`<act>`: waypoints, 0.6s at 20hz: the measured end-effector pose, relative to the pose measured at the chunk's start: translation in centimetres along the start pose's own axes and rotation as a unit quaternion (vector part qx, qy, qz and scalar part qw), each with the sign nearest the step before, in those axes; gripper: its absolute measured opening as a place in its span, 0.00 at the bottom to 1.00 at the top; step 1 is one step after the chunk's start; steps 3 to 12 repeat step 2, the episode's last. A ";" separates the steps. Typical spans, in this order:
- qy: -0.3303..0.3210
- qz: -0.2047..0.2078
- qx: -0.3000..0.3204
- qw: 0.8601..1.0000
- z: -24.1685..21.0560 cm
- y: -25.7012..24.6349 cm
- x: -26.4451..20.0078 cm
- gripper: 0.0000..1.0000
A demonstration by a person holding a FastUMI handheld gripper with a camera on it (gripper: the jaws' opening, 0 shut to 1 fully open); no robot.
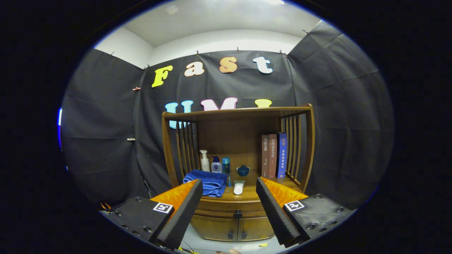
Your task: Pull open the drawer, take out the items inside it, and place them on the countertop above the cabinet.
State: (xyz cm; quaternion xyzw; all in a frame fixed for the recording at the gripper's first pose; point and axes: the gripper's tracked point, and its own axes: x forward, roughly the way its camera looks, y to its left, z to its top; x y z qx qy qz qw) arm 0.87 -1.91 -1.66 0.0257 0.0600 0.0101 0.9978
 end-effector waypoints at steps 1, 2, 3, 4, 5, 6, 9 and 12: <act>0.000 0.001 0.000 1.000 0.0 0.0 0.0 0.98; -0.001 0.001 0.000 1.000 0.1 0.0 0.0 0.98; -0.001 0.001 0.000 1.000 0.1 0.0 0.0 0.98; -0.001 0.001 0.000 1.000 0.1 0.0 0.0 0.98; -0.001 0.001 0.000 1.000 0.1 0.0 0.0 0.98; -0.001 0.001 0.000 1.000 0.1 0.0 0.0 0.98; -0.001 0.001 0.000 1.000 0.1 0.0 0.0 0.98; -0.001 0.001 0.000 1.000 0.1 0.0 0.0 0.98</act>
